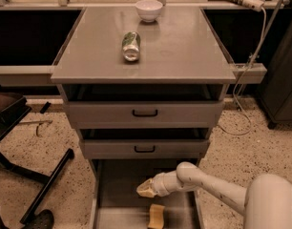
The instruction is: Pick sponge from bottom drawer and place on counter
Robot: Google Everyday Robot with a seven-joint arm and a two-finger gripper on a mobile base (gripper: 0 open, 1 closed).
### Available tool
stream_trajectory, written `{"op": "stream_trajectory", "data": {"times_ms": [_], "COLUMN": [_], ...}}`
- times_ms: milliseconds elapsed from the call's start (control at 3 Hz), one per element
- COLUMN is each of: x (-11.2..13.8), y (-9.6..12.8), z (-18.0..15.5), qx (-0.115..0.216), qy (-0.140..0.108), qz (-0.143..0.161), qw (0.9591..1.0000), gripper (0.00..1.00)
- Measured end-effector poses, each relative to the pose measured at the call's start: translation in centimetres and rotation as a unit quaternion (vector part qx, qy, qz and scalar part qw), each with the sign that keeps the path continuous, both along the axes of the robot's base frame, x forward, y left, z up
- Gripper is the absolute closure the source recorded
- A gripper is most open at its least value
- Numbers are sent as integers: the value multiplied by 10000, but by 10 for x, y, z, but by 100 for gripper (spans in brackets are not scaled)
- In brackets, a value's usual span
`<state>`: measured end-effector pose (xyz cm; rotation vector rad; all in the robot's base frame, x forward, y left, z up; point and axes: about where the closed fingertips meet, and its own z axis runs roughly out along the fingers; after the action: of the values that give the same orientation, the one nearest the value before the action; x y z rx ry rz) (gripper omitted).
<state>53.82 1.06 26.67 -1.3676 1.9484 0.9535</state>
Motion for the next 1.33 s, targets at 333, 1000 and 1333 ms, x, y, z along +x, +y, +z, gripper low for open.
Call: {"op": "stream_trajectory", "data": {"times_ms": [333, 1000, 1333], "x": [0, 0, 0], "y": [0, 0, 0], "z": [0, 0, 0], "qx": [0, 0, 0], "qy": [0, 1, 1], "qz": [0, 1, 1], "qw": [10000, 10000, 10000], "gripper": [81, 35, 12]}}
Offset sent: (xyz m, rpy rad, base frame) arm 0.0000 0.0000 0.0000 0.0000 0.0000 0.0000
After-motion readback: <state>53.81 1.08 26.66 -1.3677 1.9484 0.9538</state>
